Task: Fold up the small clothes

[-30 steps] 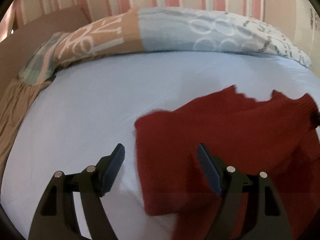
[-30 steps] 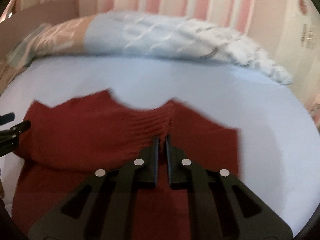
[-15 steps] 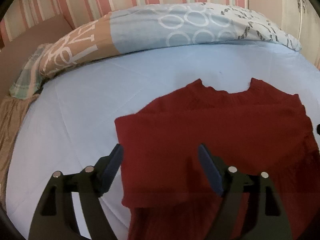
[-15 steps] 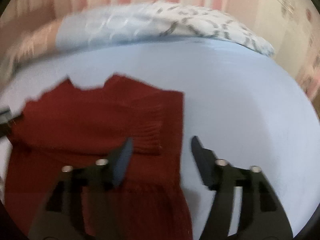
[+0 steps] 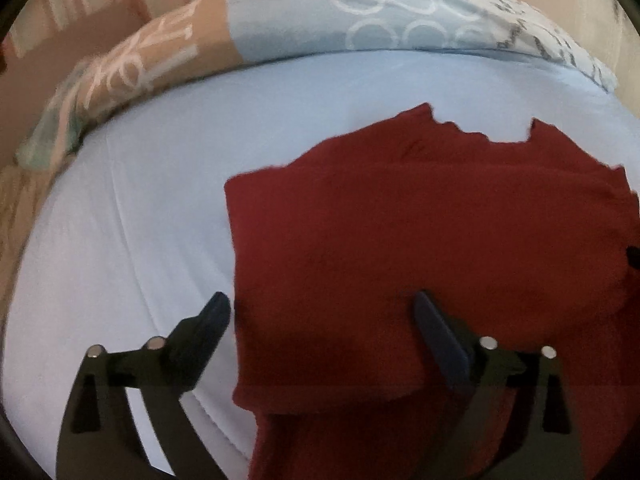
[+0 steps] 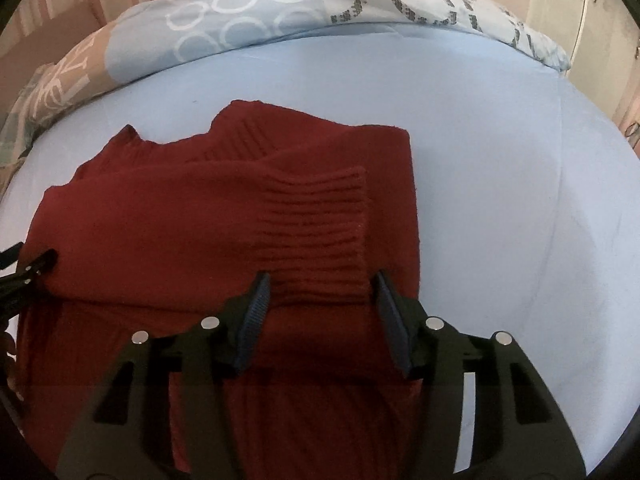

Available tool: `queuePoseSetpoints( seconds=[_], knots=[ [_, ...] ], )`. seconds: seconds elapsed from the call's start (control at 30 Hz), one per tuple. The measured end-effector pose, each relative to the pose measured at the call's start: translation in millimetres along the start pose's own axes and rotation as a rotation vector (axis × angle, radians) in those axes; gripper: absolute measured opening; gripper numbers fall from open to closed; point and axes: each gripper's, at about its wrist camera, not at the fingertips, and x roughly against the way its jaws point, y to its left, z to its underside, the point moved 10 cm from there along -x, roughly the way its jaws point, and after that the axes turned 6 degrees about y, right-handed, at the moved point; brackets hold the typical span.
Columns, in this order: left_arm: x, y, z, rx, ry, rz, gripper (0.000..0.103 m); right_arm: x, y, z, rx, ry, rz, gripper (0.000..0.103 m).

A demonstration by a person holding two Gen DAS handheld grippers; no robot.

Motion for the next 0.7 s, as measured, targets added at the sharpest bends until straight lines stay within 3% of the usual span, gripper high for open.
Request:
queuePoseSetpoints(
  seconds=[0.1,0.23,0.33,0.47,0.7],
  knots=[
    [4.8,5.8,2.5,0.041,0.032,0.037,0.094,16.7,0.4,0.4,0.009,-0.046,-0.044,0.057],
    [28.4,6.5,10.3,0.013,-0.005,0.003,0.094,50.8,-3.3,11.7,-0.002,-0.127,-0.059,0.071],
    [45.5,3.4,22.7,0.006,-0.019,0.011,0.096,64.1,-3.6,30.6,0.006,-0.124,-0.039,0.073],
    [69.4,0.2,46.2,-0.047,-0.043,-0.042,0.097,80.8,-3.2,56.4,0.004,-0.13,-0.025,0.073],
    [114.1,3.9,108.2,-0.037,-0.037,-0.012,0.097,117.2,4.5,105.5,0.009,-0.141,-0.016,0.073]
  ],
)
